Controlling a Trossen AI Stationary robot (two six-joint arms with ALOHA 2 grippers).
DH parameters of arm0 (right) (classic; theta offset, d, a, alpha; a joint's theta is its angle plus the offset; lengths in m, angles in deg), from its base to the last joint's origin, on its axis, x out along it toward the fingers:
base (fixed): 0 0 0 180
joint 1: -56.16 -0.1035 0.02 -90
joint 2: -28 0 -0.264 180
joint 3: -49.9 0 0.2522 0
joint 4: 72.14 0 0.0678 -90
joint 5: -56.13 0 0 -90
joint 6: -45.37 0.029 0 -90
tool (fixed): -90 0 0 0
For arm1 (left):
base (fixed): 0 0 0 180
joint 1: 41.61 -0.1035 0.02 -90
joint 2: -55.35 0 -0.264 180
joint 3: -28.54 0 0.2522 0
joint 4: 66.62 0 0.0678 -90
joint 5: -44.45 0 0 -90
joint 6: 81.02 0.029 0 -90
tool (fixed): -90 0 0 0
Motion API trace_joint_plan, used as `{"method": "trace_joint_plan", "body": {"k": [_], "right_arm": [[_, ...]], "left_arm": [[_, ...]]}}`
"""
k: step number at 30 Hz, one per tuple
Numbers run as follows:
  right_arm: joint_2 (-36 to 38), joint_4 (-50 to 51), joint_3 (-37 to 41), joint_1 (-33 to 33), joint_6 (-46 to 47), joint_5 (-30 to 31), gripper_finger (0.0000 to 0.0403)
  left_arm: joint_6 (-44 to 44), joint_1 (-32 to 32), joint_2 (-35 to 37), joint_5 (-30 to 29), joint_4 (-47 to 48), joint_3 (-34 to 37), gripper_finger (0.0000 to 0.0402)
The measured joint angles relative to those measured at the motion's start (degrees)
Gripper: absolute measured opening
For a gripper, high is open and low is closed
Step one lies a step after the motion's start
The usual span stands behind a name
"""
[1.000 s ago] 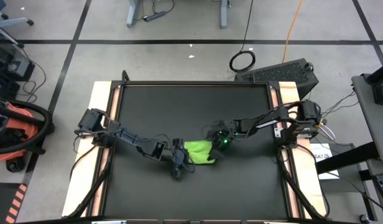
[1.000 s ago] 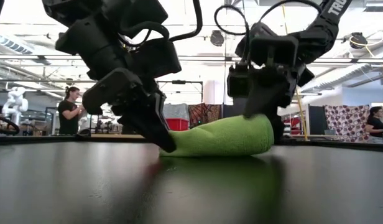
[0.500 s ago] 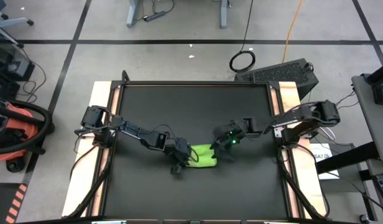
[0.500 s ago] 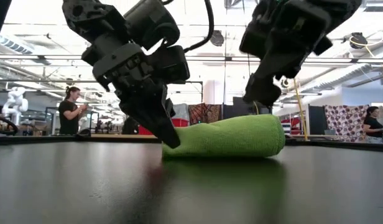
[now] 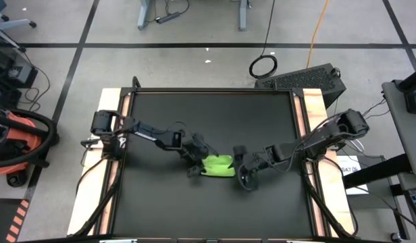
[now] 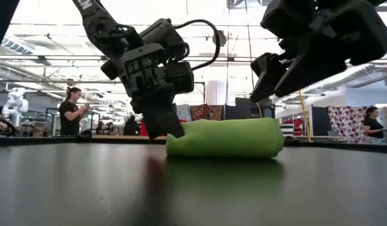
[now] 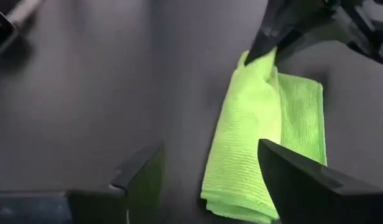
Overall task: Roll towel
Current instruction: Roll the green towel
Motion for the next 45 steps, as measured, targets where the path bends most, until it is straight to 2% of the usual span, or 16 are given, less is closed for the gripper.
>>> {"method": "trace_joint_plan", "body": {"k": [6,11,19,26,30,33,42,45], "right_arm": [[-2.0,0.0,0.0,-2.2,-1.2,9.1,0.0271],[-5.0,-0.5,0.0,-2.2,0.0,10.6,0.0272],[-10.4,-3.1,0.0,-2.0,2.8,15.2,0.0245],[-12.5,-6.4,0.0,0.2,7.3,15.1,0.0203],[-12.5,-6.8,0.0,2.2,8.6,14.0,0.0172],[-12.4,-6.6,0.0,4.1,10.0,9.9,0.014],[-12.4,-5.7,0.0,7.9,12.3,-0.6,0.0021],[-12.4,-5.7,0.0,9.3,14.1,-5.2,0.0008]], "left_arm": [[-1.7,-2.6,0.0,1.2,4.0,0.0,0.002],[-3.6,-3.6,-0.5,3.4,4.2,0.0,0.002],[-4.8,-4.6,-0.5,4.7,4.3,0.0,0.002],[-4.9,-4.6,-0.5,6.6,4.6,0.0,0.002],[-4.9,-4.6,-0.5,6.7,4.3,0.0,0.0026],[-4.8,-4.6,-0.5,6.6,4.0,0.0,0.0046],[-3.0,-4.5,0.7,6.6,2.2,0.0,0.014],[-0.8,-4.3,2.4,5.9,2.0,0.0,0.0172]]}}
